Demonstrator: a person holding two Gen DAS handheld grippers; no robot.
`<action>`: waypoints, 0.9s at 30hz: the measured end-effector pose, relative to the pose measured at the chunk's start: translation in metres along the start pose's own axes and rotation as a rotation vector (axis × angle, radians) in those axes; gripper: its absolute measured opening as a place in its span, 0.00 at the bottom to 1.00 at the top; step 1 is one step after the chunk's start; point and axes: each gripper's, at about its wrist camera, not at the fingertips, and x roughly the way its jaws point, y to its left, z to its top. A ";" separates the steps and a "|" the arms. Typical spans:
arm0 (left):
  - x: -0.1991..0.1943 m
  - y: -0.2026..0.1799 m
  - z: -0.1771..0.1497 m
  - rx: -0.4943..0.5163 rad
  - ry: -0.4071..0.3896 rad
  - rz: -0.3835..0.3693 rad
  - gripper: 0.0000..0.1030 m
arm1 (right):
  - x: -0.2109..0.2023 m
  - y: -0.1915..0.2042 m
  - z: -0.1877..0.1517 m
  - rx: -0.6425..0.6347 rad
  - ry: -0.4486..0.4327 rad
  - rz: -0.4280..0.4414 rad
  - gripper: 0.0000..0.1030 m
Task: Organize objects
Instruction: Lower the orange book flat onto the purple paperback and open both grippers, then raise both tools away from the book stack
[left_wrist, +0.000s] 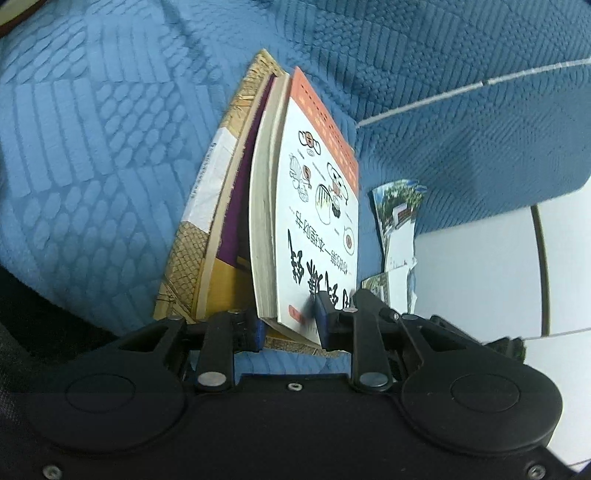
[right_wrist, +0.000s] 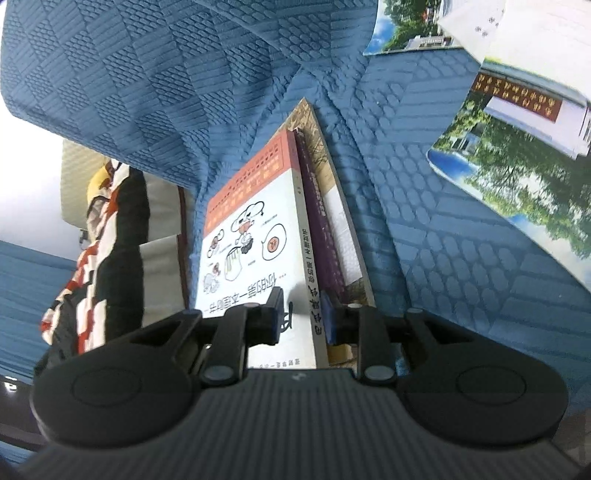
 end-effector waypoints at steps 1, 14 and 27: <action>-0.001 -0.002 -0.001 0.013 0.000 0.002 0.26 | -0.001 0.001 0.000 -0.008 -0.002 -0.009 0.25; -0.059 -0.065 -0.035 0.259 -0.158 0.255 0.76 | -0.048 0.028 0.004 -0.169 -0.099 -0.186 0.25; -0.103 -0.176 -0.075 0.475 -0.302 0.156 0.73 | -0.172 0.084 -0.013 -0.323 -0.310 -0.195 0.25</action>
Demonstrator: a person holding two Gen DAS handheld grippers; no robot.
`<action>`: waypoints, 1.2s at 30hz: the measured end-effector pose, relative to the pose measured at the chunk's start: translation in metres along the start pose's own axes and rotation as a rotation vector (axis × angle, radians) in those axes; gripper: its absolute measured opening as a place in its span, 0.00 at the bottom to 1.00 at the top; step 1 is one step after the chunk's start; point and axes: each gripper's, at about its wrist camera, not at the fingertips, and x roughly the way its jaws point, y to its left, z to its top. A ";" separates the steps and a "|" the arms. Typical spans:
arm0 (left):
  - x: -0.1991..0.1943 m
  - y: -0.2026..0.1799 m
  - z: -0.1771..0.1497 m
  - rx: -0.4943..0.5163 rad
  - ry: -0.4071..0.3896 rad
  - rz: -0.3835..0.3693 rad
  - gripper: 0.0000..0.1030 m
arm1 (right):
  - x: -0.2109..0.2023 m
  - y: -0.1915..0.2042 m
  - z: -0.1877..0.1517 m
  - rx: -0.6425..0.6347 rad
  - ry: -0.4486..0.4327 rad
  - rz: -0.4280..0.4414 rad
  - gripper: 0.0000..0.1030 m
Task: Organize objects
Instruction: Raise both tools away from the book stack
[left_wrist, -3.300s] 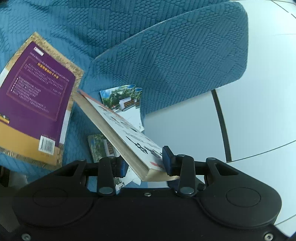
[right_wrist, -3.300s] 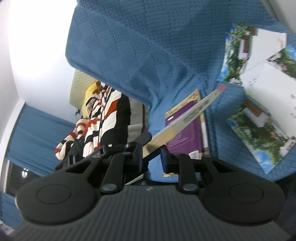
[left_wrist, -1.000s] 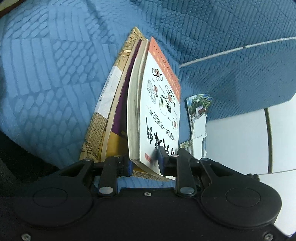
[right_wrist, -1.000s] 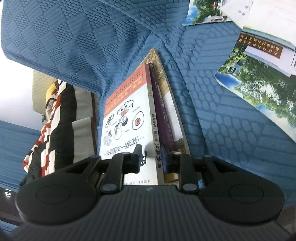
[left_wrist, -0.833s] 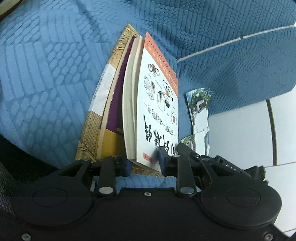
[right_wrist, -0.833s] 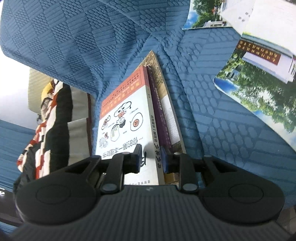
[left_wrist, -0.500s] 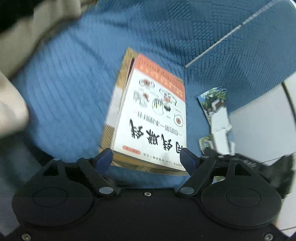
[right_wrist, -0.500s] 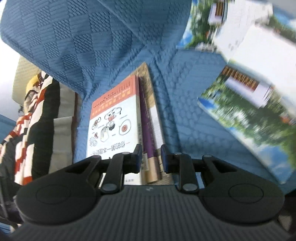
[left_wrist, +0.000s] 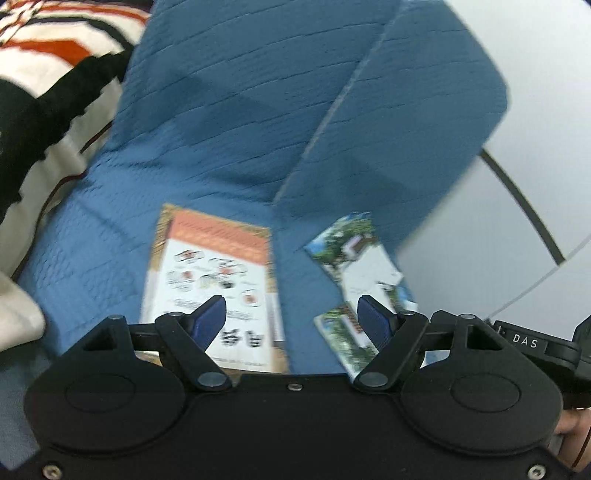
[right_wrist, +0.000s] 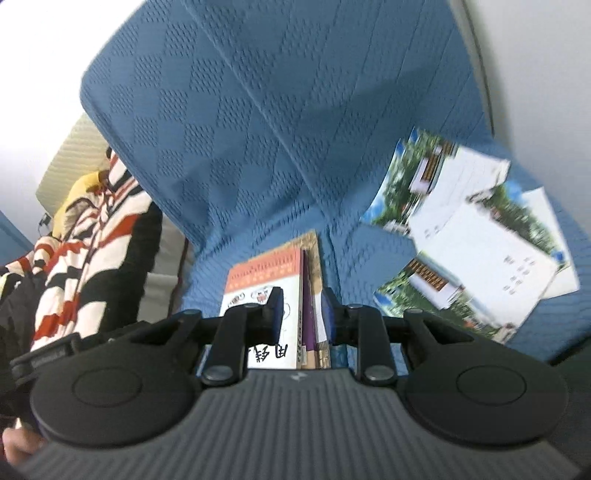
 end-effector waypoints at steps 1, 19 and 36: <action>-0.003 -0.008 0.000 0.016 -0.002 -0.008 0.73 | -0.008 0.000 0.000 -0.003 -0.009 -0.010 0.25; -0.006 -0.104 -0.053 0.166 0.080 -0.090 0.73 | -0.086 -0.017 -0.044 -0.027 -0.039 -0.171 0.25; 0.014 -0.129 -0.067 0.231 0.136 -0.139 0.71 | -0.101 -0.043 -0.057 0.027 -0.037 -0.250 0.26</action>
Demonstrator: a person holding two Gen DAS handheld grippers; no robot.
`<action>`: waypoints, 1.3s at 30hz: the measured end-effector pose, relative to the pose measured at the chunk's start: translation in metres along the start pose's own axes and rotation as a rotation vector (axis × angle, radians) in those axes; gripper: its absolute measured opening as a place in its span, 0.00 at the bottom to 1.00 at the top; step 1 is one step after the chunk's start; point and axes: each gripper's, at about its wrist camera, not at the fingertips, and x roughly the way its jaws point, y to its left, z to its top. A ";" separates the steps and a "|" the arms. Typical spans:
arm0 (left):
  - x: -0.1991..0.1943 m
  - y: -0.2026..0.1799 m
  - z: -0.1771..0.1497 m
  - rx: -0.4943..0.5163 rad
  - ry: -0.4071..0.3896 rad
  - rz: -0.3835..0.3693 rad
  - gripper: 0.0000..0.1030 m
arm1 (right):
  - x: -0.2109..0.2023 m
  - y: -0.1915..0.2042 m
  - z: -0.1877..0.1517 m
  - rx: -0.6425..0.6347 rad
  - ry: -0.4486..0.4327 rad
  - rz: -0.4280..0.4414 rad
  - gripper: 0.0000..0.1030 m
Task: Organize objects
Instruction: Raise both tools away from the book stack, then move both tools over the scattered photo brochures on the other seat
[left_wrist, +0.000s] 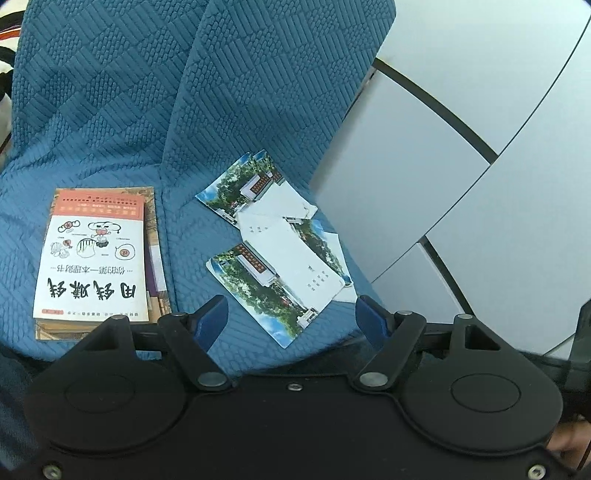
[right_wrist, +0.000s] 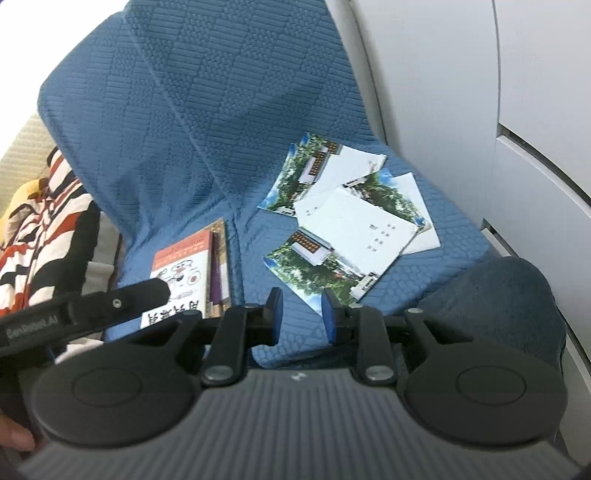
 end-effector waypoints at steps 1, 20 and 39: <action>0.003 0.001 0.002 0.002 0.002 -0.003 0.71 | 0.001 -0.002 -0.001 0.001 0.000 -0.005 0.26; 0.176 0.047 0.017 0.109 0.176 0.007 0.55 | 0.112 -0.054 -0.009 0.168 0.041 -0.077 0.57; 0.262 0.082 0.023 0.099 0.250 -0.018 0.27 | 0.191 -0.080 0.004 0.265 0.133 -0.058 0.56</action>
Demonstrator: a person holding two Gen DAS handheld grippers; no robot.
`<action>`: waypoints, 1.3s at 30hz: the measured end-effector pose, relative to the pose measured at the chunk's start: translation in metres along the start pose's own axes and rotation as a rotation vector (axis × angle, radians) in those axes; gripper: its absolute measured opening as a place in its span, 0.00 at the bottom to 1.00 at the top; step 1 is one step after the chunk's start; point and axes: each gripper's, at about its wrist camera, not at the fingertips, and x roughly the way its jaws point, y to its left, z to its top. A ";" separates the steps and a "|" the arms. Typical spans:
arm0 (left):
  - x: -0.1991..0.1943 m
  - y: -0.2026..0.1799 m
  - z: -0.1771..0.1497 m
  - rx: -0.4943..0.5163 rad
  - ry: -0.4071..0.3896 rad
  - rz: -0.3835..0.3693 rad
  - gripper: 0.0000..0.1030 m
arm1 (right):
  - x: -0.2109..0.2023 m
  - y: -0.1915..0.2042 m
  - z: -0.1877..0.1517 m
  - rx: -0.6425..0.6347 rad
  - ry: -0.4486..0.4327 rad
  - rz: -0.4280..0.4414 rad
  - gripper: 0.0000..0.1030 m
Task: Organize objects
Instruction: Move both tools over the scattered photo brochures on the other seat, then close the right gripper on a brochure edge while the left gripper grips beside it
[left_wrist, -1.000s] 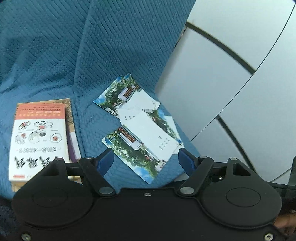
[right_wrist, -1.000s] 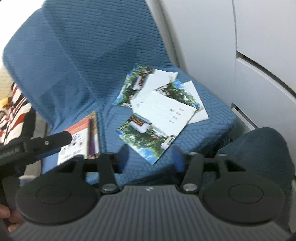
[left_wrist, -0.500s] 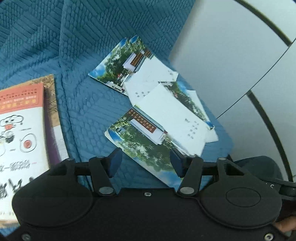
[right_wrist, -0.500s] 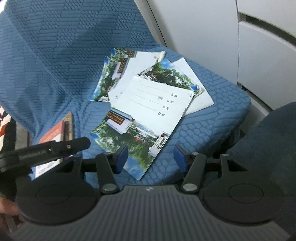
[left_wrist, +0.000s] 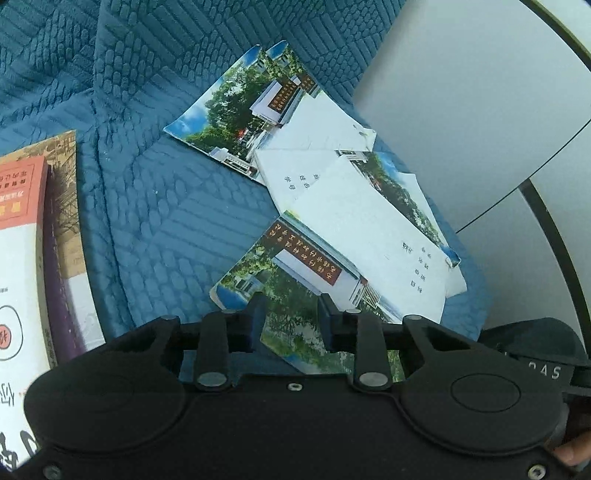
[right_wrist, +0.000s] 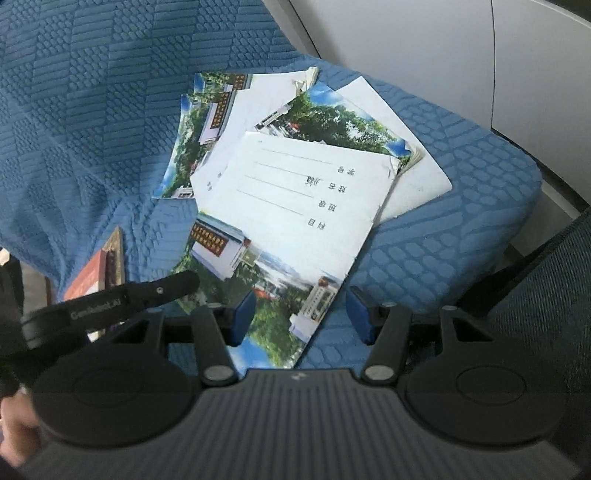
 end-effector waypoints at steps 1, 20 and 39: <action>0.000 0.000 0.000 0.002 -0.001 0.000 0.27 | 0.001 0.000 0.000 0.008 -0.001 0.002 0.57; 0.000 0.004 -0.004 -0.041 -0.026 -0.013 0.27 | -0.002 -0.029 -0.005 0.446 0.047 0.436 0.56; -0.026 0.051 0.008 -0.357 0.000 -0.300 0.62 | -0.026 0.006 -0.012 0.445 -0.063 0.234 0.06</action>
